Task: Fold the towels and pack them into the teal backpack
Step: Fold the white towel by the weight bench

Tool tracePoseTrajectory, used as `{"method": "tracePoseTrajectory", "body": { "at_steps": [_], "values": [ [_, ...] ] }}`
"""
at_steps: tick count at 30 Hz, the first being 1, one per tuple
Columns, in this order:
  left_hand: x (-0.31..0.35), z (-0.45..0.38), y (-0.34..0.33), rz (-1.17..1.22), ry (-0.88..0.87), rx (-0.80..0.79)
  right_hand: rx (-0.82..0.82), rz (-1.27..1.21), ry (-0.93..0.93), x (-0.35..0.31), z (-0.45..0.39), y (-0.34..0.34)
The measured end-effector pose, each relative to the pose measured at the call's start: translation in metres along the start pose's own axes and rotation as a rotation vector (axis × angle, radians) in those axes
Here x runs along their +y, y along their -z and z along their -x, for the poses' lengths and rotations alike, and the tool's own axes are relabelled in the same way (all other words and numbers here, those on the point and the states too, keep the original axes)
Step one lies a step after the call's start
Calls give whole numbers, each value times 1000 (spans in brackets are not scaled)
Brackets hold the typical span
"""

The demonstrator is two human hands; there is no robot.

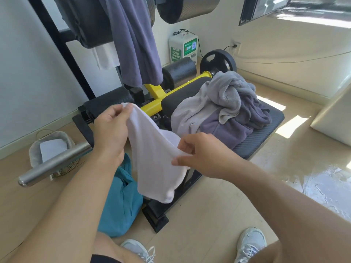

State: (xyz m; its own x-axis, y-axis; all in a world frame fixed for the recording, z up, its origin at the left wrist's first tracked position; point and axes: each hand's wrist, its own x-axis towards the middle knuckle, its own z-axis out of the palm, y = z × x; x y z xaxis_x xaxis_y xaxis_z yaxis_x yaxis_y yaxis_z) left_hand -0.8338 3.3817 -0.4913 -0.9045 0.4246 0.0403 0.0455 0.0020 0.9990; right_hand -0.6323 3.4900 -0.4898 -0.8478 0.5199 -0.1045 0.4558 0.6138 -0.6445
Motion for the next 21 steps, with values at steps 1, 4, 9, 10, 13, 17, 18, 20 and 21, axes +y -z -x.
{"method": "tracePoseTrajectory", "body": {
  "at_steps": [1,4,9,10,13,17,18,20,21],
  "values": [
    [-3,-6,3,5,-13,49,-17,52,-9,0,1,-1],
    [-13,-19,13,-12,-40,159,-35,168,-54,4,2,-2],
    [-17,-24,22,-51,-60,141,-124,203,-104,12,1,-4],
    [-14,-21,21,-83,-77,99,-114,170,-101,12,0,-6],
    [-5,-7,17,-213,-202,-102,-23,124,-67,11,-5,-13],
    [6,13,10,-302,-328,-398,38,19,-15,8,-8,-18],
    [7,16,10,-324,-348,-452,40,4,0,8,-8,-19],
    [9,20,9,-344,-360,-537,18,1,14,6,-8,-21],
    [10,21,8,-342,-355,-559,1,6,13,6,-9,-22]
  ]
}}
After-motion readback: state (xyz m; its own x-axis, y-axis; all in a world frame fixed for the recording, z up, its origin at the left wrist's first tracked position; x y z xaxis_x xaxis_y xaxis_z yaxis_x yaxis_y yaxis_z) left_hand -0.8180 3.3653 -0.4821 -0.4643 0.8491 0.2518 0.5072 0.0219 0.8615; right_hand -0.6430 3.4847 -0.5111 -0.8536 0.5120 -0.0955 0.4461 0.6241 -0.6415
